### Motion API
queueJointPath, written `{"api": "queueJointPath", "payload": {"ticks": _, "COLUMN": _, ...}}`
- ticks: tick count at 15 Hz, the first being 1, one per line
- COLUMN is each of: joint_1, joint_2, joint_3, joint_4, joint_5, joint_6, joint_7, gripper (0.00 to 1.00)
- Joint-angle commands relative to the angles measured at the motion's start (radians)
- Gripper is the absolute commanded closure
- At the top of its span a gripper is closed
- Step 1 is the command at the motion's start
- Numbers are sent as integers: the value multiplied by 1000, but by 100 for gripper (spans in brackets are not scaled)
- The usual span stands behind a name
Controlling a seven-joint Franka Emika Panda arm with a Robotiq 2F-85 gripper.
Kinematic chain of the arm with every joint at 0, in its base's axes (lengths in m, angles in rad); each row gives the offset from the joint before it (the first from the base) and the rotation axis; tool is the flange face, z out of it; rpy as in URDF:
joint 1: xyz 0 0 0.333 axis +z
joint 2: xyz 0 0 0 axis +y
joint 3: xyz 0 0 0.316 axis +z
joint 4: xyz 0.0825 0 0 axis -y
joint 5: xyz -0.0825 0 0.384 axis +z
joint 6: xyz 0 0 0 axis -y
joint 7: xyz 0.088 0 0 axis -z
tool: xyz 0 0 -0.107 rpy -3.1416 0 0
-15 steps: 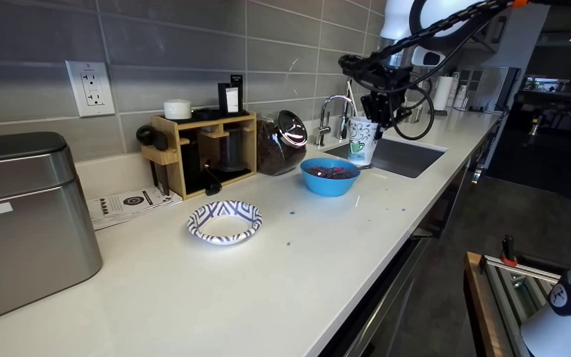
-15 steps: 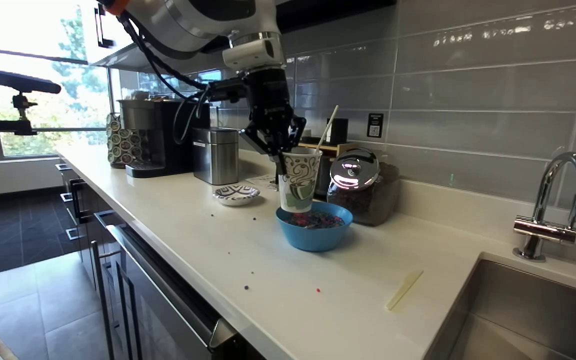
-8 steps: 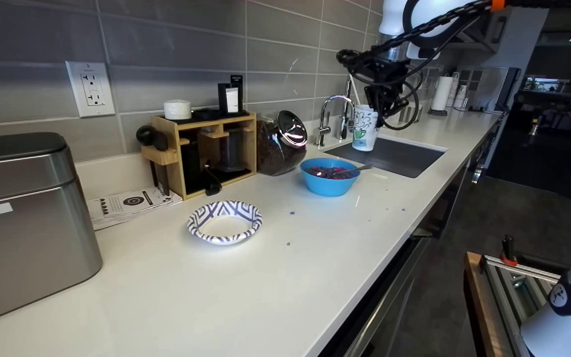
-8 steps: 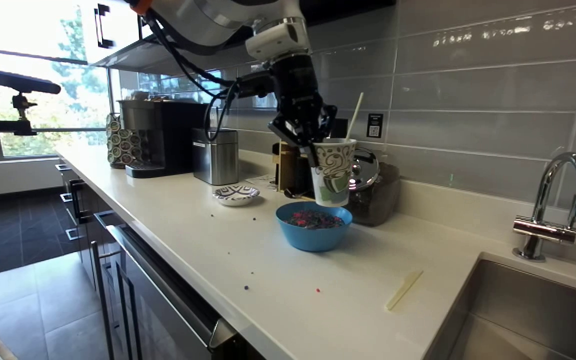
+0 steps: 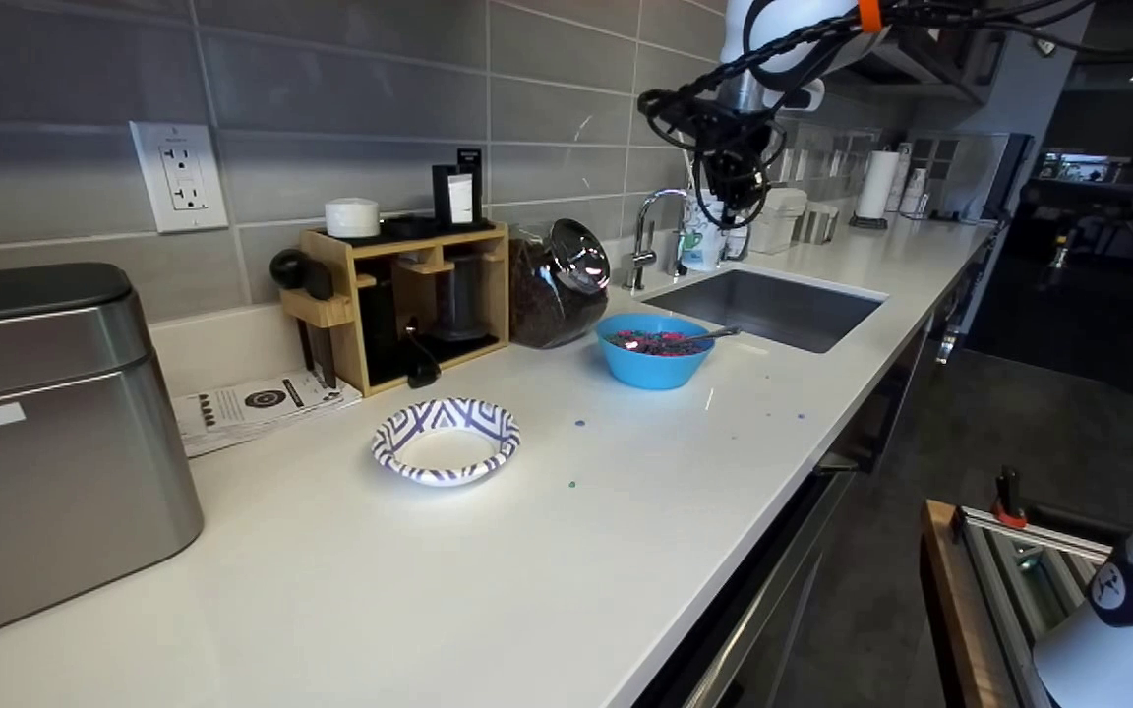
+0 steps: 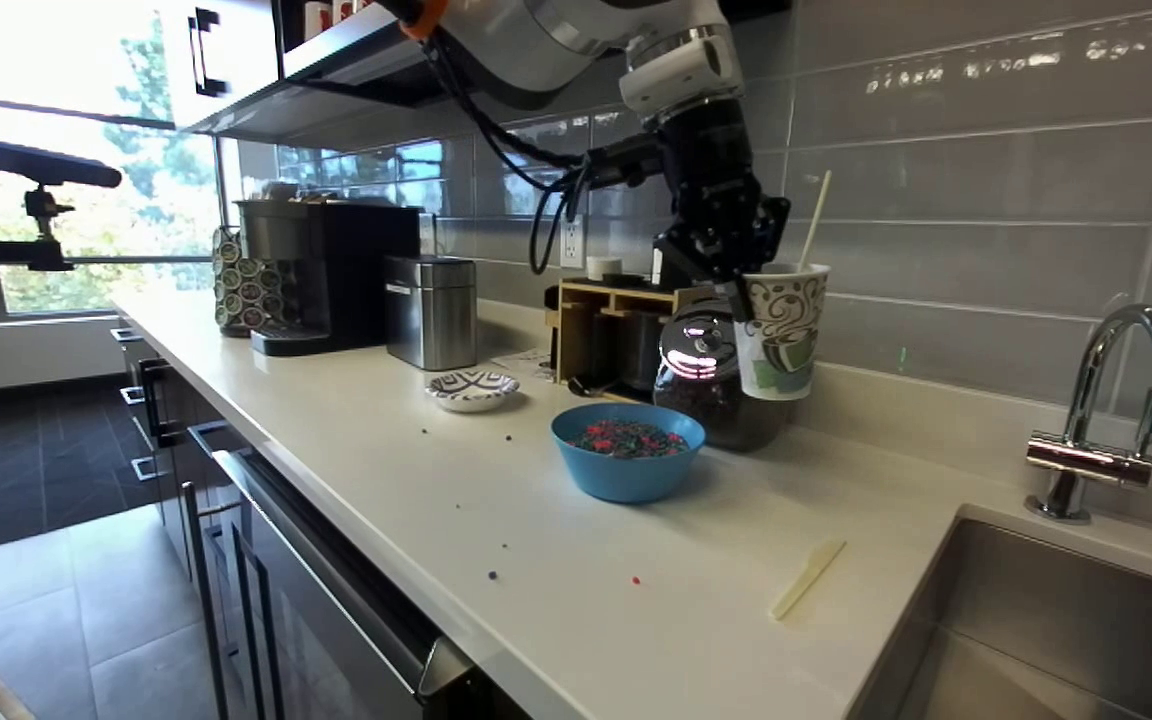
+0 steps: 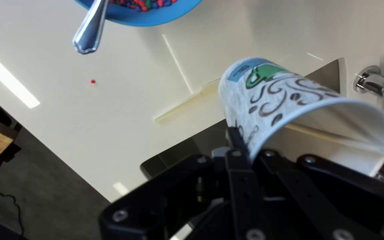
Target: Move the cup to the right
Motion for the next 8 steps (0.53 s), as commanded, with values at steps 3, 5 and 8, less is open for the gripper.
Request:
{"api": "queueJointPath", "payload": {"ticks": 3, "joint_1": 59, "joint_2": 213, "joint_3": -75, "joint_4": 229, "joint_5": 90, "joint_6": 20, "joint_7": -46, "gripper": 100}}
{"api": "queueJointPath", "payload": {"ticks": 5, "joint_1": 71, "joint_2": 281, "joint_3": -88, "joint_4": 288, "joint_5": 138, "joint_6": 21, "joint_7": -84, "gripper": 100}}
{"api": "queueJointPath", "payload": {"ticks": 8, "joint_1": 82, "joint_2": 365, "joint_3": -101, "joint_4": 355, "joint_5": 204, "joint_6": 21, "joint_7": -146, "gripper": 100}}
